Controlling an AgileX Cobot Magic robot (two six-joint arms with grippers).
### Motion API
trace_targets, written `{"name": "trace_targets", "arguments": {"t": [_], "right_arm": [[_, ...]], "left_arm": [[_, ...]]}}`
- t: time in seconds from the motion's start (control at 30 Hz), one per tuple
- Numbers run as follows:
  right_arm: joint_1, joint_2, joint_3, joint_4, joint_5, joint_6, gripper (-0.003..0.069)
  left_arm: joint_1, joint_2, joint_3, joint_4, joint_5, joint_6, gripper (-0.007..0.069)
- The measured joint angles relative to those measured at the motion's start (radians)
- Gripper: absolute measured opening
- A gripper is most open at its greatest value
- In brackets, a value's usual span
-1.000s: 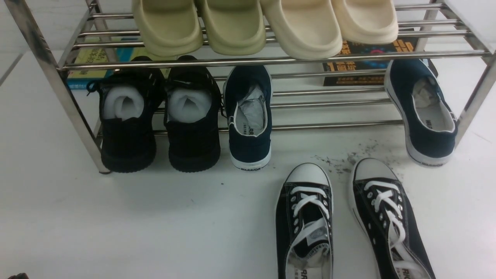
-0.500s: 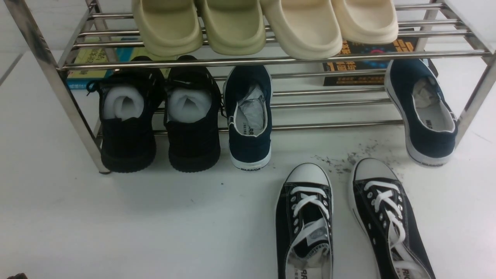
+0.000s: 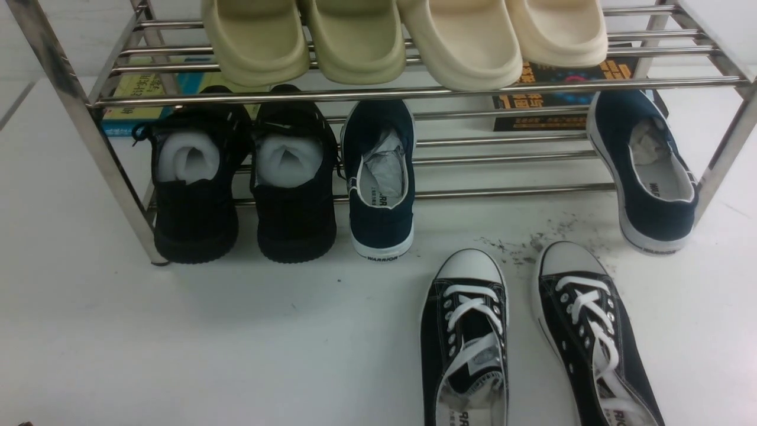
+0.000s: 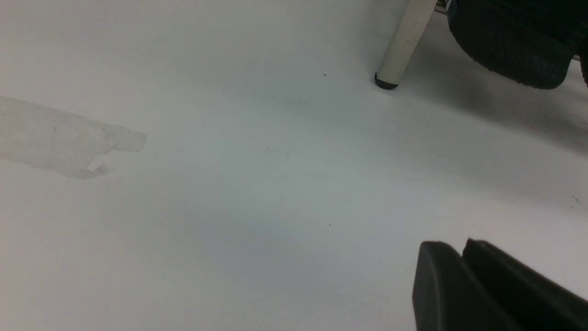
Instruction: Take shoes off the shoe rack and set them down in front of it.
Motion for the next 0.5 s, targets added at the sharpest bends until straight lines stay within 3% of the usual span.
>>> {"name": "trace_targets", "arguments": {"t": [0.5], "right_arm": [[0.000, 0.000, 0.000, 0.000, 0.000, 0.000, 0.0237]], "left_arm": [[0.000, 0.000, 0.000, 0.002, 0.000, 0.000, 0.0106]]}}
